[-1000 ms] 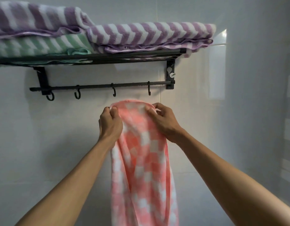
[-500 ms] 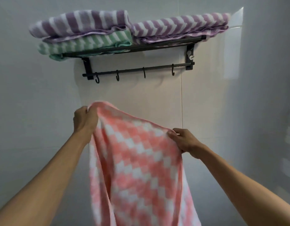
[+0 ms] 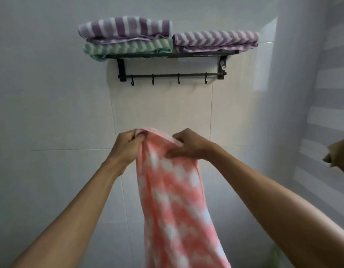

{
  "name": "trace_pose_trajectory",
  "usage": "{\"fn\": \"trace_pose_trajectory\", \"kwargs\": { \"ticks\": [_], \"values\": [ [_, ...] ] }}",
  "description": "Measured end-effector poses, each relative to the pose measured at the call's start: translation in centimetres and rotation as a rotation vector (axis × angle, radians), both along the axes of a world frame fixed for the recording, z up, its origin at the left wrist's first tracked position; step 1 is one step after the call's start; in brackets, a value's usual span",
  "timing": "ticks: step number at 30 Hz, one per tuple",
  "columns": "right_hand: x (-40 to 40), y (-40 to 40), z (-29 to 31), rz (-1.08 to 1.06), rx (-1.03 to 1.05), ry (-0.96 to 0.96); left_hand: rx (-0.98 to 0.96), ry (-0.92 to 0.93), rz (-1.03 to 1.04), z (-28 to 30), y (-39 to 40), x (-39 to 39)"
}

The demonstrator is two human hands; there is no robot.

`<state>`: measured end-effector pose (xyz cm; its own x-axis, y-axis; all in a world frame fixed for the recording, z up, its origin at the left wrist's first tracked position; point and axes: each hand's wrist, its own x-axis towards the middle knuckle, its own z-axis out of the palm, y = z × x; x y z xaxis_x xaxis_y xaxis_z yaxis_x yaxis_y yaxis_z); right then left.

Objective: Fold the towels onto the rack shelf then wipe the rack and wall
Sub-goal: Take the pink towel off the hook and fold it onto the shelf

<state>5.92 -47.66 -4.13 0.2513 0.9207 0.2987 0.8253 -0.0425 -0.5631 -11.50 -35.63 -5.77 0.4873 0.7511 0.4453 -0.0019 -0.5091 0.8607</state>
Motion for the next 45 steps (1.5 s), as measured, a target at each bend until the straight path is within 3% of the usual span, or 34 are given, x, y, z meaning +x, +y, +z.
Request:
{"fn": "trace_pose_trajectory", "kwargs": {
  "ticks": [3,8,13,18,23,25,27,29,34,38,41,45],
  "values": [
    [0.7,-2.4,-2.7,-0.193,-0.156,-0.172,-0.072,-0.187,0.069,1.9,-1.4,-1.7],
    [2.7,-5.8,-5.1,-0.517,-0.056,-0.19,-0.154,-0.295,0.2,2.8,-2.6,-3.8],
    [3.6,-7.4,-2.3,-0.726,0.0,-0.092,-0.255,-0.356,0.223,2.6,-3.7,-3.9],
    [3.8,-8.2,0.3,-0.522,0.328,0.446,-0.297,-0.207,0.025,2.8,-7.2,-2.2],
    [2.5,-8.5,3.6,-0.238,0.575,0.855,-0.388,0.124,-0.473,2.1,-10.0,-0.5],
    [2.3,-9.1,4.9,-0.099,0.581,1.095,-0.382,0.089,-0.409,1.9,-10.5,1.2],
    [1.7,-10.1,5.7,0.081,0.537,1.248,-0.296,-0.04,-0.164,2.0,-10.4,3.1],
    [1.4,-10.8,5.7,0.192,0.458,1.266,-0.164,-0.036,-0.084,2.4,-10.7,4.1],
    [2.0,-11.7,5.5,0.349,0.404,1.243,-0.081,0.246,-0.448,2.5,-12.4,4.7],
    [3.9,-12.8,5.7,0.387,0.356,1.229,-0.134,0.106,-0.279,2.1,-12.1,5.6],
    [6.0,-13.5,5.3,0.297,0.279,1.238,-0.115,-0.057,-0.105,2.8,-10.7,5.9],
    [7.3,-13.9,4.4,0.223,0.093,1.188,0.007,-0.067,-0.104,4.6,-11.6,6.6]
  ]
}}
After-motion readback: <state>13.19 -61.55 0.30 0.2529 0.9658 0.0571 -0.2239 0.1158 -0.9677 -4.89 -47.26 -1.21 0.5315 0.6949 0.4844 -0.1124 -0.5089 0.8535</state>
